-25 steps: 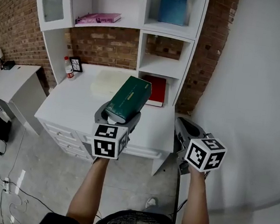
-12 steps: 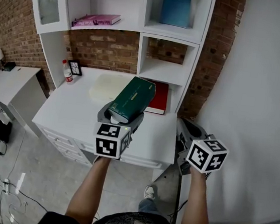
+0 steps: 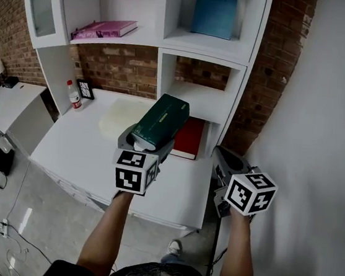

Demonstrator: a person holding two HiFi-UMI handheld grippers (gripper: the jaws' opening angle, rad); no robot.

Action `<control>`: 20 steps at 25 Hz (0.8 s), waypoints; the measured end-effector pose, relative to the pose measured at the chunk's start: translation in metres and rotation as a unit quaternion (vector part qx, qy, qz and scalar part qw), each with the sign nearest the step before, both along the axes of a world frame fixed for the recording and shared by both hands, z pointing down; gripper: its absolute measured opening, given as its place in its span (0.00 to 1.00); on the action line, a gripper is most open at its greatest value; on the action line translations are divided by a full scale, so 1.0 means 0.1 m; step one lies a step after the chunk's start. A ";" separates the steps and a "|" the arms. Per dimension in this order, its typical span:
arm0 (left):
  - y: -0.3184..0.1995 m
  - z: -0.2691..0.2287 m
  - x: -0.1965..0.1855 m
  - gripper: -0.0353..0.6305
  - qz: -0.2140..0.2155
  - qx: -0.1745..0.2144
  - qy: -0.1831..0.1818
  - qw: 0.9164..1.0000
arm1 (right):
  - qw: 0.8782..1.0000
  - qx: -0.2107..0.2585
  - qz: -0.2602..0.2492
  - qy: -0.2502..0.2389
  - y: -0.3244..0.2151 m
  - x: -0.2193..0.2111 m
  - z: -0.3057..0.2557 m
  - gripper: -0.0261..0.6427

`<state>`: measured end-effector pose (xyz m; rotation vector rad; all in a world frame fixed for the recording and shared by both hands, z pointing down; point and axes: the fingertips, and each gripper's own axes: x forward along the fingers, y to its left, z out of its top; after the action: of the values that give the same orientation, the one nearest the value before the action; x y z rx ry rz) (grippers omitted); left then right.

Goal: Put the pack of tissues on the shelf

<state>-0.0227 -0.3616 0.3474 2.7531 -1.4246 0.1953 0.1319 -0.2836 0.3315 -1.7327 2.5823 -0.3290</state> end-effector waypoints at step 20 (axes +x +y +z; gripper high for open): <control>-1.36 0.07 0.72 0.74 -0.025 -0.007 -0.034 0.999 | 0.997 0.001 -0.082 0.011 -1.33 0.34 0.03 0.04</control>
<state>0.0492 -0.4973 0.3546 2.7215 -1.4994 0.2979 0.1659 -0.4165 0.3346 -1.5356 2.7448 -0.3113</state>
